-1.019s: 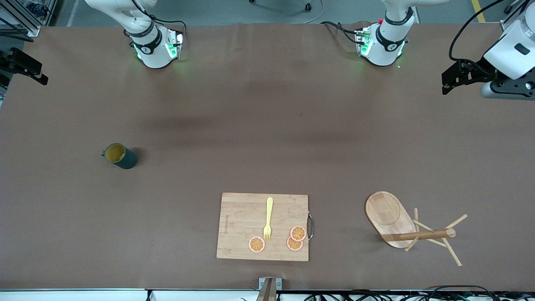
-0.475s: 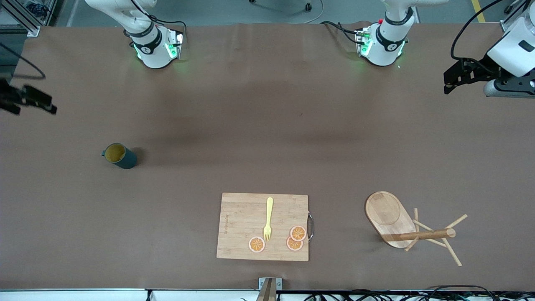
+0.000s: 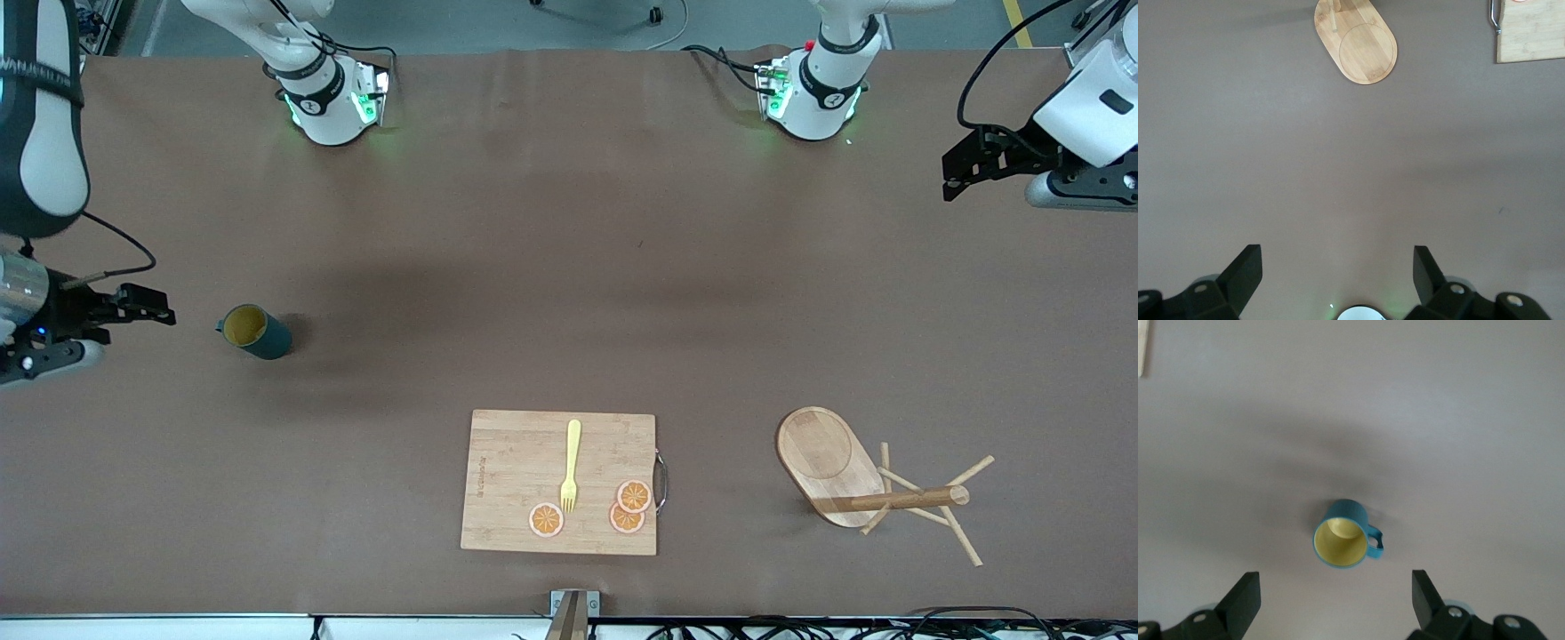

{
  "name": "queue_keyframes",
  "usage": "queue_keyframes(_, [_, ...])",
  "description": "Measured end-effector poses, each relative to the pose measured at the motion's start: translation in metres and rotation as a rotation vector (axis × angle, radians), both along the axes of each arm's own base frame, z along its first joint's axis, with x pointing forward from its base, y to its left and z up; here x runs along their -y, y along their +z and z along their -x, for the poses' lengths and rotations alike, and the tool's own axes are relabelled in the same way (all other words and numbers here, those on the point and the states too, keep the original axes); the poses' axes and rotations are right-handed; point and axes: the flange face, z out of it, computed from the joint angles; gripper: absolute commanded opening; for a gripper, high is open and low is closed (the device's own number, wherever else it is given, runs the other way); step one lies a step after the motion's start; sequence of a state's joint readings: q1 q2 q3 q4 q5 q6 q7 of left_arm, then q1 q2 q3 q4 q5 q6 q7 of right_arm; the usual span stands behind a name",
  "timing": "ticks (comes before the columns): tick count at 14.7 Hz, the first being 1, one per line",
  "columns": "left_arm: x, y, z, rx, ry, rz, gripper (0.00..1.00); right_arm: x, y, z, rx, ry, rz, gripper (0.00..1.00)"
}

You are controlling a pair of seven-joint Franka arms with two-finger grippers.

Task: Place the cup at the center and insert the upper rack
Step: 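Reach the right gripper toward the teal mug, then grasp the teal mug with the right gripper and lift it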

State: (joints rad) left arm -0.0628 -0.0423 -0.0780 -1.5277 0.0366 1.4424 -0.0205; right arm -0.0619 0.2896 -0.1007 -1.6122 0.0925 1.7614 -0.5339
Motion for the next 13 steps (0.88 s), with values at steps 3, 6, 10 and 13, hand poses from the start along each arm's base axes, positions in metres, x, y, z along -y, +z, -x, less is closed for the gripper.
queue_keyframes(3, [0.001, 0.000, 0.000, -0.001, -0.003, 0.000, 1.00, 0.039, -0.076, 0.000, -0.006, 0.137, -0.056, 1.00])
queue_keyframes(6, [0.002, 0.000, 0.000, -0.001, -0.003, 0.000, 1.00, 0.039, -0.139, 0.013, 0.010, 0.230, -0.060, 1.00])
queue_keyframes(10, [0.002, 0.000, 0.000, -0.001, -0.003, 0.000, 1.00, 0.024, -0.190, 0.039, 0.011, 0.306, -0.062, 0.97])
queue_keyframes(13, [0.002, 0.000, 0.000, -0.001, -0.003, 0.000, 1.00, 0.019, -0.209, 0.050, 0.031, 0.349, -0.054, 0.41])
